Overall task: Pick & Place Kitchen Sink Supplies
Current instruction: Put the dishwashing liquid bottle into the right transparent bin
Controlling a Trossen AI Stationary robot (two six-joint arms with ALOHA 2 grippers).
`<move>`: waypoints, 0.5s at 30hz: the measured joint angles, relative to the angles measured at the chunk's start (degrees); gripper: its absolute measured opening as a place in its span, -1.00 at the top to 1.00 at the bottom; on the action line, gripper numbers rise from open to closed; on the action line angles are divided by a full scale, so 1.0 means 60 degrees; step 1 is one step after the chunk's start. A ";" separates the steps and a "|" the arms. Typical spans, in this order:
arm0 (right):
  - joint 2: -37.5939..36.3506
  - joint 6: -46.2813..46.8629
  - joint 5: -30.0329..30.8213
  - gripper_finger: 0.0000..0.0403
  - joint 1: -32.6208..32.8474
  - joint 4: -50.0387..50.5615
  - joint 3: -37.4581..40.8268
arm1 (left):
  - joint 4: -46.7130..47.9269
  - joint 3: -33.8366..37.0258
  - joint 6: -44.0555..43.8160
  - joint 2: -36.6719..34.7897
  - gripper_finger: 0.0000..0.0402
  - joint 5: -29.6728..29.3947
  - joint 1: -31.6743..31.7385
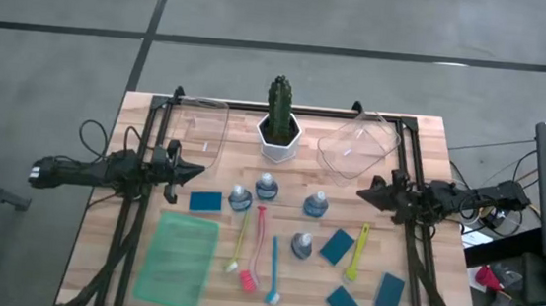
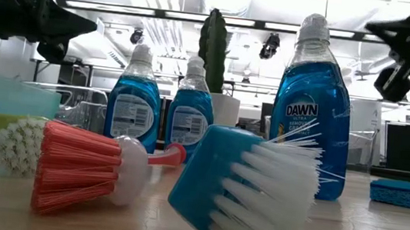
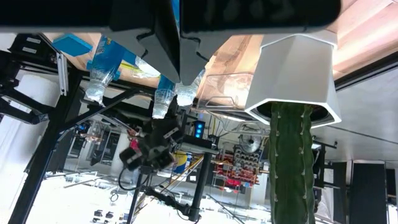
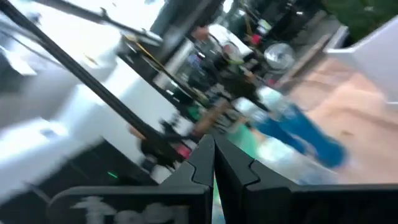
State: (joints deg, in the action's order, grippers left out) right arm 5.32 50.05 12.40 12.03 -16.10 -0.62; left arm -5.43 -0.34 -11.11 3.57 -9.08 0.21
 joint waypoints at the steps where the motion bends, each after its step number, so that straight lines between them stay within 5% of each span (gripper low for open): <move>1: 0.0000 0.0330 0.0000 0.96 0.0000 -0.0237 0.0000 | 0.0002 0.0000 0.0000 0.0000 1.00 0.0000 0.0000; 8: 0.0460 0.0438 0.0436 0.95 -0.0037 -0.0536 -0.0010 | 0.0004 0.0000 0.0000 0.0000 1.00 0.0000 0.0001; 15: 0.3164 0.1279 0.0503 0.62 -0.0040 0.2700 -0.2183 | 0.0011 0.0000 0.0000 0.0000 1.00 -0.0001 0.0007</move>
State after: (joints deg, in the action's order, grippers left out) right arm 24.31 57.72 15.42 11.79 0.10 -13.72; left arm -5.37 -0.34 -11.11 3.57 -9.09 0.25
